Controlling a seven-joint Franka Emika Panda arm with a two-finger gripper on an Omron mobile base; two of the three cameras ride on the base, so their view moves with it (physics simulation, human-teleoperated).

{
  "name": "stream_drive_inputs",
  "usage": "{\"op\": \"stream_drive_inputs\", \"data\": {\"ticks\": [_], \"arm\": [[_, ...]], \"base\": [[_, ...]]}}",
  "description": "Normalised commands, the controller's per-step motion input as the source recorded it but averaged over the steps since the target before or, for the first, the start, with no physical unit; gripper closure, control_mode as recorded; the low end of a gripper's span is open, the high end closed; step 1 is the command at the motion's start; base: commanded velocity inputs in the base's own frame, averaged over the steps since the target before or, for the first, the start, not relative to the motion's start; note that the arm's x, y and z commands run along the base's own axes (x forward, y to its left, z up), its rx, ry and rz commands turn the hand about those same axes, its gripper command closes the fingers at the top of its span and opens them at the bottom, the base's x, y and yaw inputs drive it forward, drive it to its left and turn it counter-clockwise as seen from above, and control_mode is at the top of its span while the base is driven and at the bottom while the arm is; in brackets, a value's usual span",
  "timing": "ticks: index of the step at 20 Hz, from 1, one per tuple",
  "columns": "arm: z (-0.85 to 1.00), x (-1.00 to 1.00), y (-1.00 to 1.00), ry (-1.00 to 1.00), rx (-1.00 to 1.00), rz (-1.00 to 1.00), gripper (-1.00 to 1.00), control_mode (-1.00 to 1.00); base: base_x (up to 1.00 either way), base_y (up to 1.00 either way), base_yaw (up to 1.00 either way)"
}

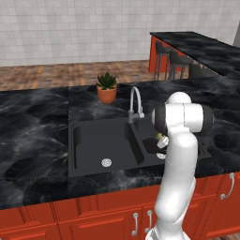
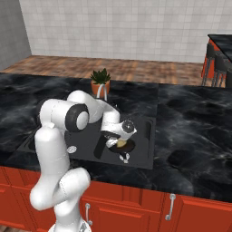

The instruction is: Pick the pan and sponge and place them into the sink. Then turn on the water.

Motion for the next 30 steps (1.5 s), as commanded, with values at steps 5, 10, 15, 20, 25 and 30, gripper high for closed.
{"op": "stream_drive_inputs", "data": {"ticks": [5,10,15,20,25,30], "arm": [[-0.3,0.15,0.0,0.0,0.06,0.06,1.0,-1.0],[-0.21,0.22,-0.01,0.0,0.06,0.06,1.0,-1.0],[-0.04,0.34,0.0,0.03,0.07,0.05,1.0,-1.0],[0.0,0.4,0.0,0.1,0.07,0.04,1.0,-1.0],[-0.14,0.28,0.03,0.07,0.02,0.02,-1.0,-1.0],[-0.1,0.11,0.0,0.01,0.0,0.01,-1.0,-1.0]], "base": [[0.0,0.0,0.0],[0.0,0.0,0.0],[0.0,0.0,0.0],[0.0,0.0,0.0],[0.0,0.0,0.0],[0.0,0.0,0.0]]}}
